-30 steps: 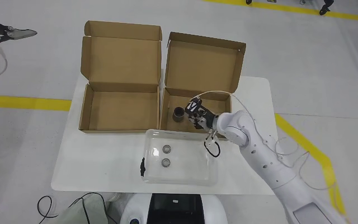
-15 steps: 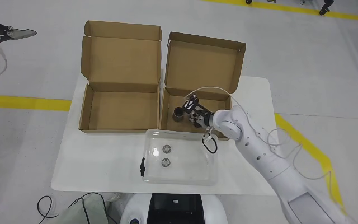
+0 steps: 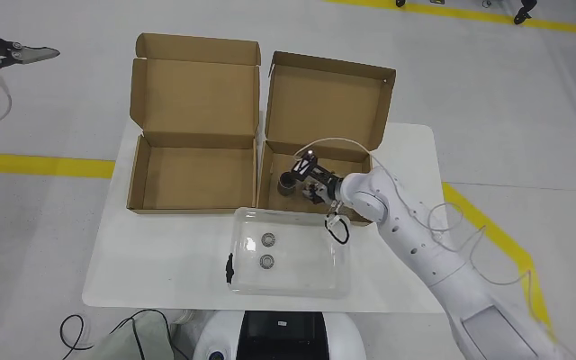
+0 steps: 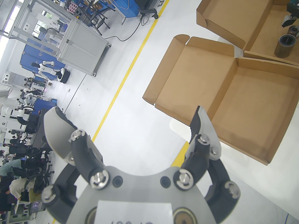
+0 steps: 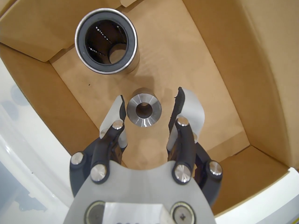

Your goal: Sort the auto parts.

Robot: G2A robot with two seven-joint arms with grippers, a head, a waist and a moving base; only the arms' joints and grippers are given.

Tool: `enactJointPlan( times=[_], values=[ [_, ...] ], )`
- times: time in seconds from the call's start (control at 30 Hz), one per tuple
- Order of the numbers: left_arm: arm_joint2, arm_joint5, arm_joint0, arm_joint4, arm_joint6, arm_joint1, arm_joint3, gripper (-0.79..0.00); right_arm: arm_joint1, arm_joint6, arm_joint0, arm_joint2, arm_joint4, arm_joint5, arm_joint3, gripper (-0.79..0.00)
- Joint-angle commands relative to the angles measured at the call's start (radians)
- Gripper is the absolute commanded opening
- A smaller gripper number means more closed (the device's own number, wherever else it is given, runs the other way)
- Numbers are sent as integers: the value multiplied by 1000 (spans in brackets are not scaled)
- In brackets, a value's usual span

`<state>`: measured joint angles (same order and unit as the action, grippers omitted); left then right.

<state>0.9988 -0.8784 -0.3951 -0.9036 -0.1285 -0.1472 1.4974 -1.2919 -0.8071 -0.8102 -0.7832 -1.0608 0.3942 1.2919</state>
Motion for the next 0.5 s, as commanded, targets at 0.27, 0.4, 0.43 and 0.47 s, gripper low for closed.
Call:
enactJointPlan(
  times=[0.27, 0.4, 0.43, 0.47],
  values=[
    [0, 0, 0, 0, 0, 0, 0, 0, 45, -30, -115, -99, -101, -1, 266, -292],
    [0, 0, 0, 0, 0, 0, 0, 0, 62, 23, -182, -139, -113, 43, 384, -289],
    [0, 0, 0, 0, 0, 0, 0, 0, 65, 50, -197, -143, -108, 68, 411, -289],
    [0, 0, 0, 0, 0, 0, 0, 0, 67, 87, -211, -148, -95, 97, 430, -280]
  ],
)
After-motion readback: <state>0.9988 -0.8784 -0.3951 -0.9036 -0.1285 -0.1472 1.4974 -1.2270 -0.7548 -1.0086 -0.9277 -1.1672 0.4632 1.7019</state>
